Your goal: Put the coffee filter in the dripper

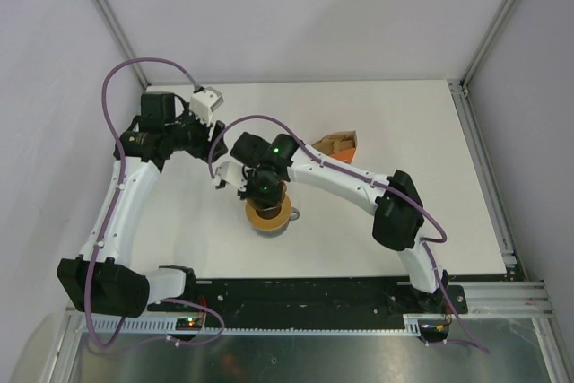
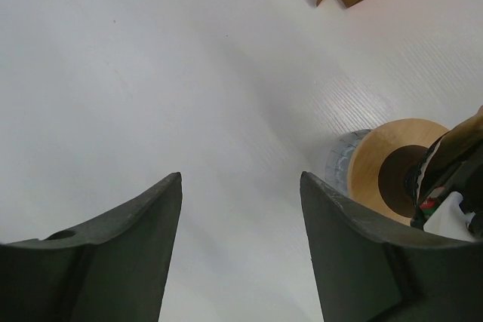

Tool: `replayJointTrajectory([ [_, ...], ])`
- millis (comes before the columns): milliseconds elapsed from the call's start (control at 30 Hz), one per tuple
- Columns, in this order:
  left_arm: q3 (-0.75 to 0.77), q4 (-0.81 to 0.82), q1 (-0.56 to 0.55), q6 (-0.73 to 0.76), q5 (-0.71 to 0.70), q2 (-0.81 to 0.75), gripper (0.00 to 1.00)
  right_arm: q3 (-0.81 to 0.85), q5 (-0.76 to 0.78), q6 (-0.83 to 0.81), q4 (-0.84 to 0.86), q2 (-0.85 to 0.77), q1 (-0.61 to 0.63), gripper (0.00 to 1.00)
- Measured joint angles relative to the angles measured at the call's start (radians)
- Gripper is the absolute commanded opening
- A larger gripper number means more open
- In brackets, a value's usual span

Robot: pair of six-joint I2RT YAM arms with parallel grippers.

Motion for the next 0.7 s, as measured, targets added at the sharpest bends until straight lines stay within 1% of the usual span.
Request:
replayJointTrajectory([
  [400, 0.0, 0.003, 0.002, 0.0, 0.007, 0.0, 0.69, 0.0, -0.004, 0.0, 0.003, 0.002, -0.011, 0.0],
  [700, 0.0, 0.023, 0.005, 0.0, 0.007, -0.001, 0.69, 0.093, 0.005, -0.012, -0.033, 0.013, 0.001, 0.0],
])
